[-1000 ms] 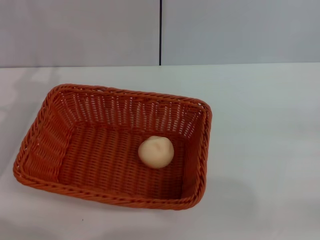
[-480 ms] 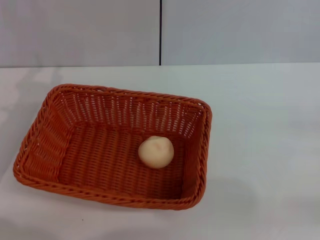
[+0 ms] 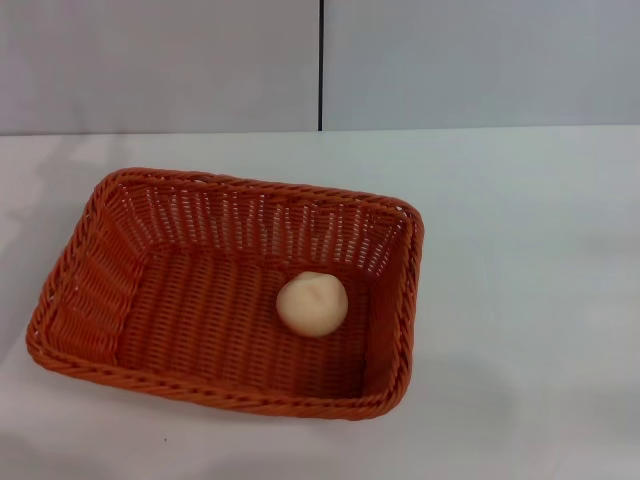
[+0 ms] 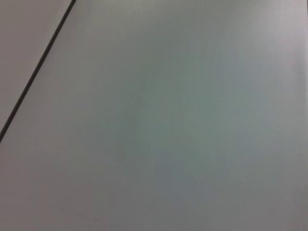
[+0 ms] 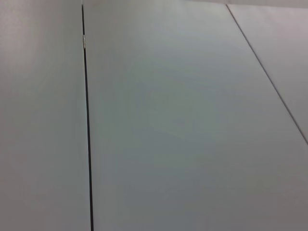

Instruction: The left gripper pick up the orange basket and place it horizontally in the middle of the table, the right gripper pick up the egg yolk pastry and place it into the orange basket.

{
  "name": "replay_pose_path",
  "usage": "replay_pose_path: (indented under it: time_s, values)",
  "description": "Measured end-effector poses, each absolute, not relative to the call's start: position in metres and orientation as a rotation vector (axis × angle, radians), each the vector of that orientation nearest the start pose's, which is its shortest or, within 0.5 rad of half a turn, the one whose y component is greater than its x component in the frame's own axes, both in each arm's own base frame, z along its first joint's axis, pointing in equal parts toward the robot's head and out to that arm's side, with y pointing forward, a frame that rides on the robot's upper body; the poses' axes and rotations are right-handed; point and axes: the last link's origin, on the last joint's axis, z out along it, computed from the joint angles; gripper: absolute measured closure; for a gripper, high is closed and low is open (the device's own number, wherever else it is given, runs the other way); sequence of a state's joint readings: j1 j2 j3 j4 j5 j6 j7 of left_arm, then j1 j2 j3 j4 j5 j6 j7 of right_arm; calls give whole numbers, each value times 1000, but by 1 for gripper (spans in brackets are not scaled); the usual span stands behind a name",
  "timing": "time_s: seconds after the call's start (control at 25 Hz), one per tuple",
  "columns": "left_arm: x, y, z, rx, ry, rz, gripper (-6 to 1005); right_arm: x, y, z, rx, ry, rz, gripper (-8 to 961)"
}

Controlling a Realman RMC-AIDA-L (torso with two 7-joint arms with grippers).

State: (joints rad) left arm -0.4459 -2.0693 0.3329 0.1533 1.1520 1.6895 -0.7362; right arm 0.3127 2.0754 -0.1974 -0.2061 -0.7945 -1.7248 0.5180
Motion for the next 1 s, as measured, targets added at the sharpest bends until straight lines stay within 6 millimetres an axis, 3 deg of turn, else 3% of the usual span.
replay_pose_path:
  time_s: [1.0]
  values:
    - [-292, 316, 62, -1532, -389, -1350, 533, 363, 251, 137, -978, 231, 1027, 268]
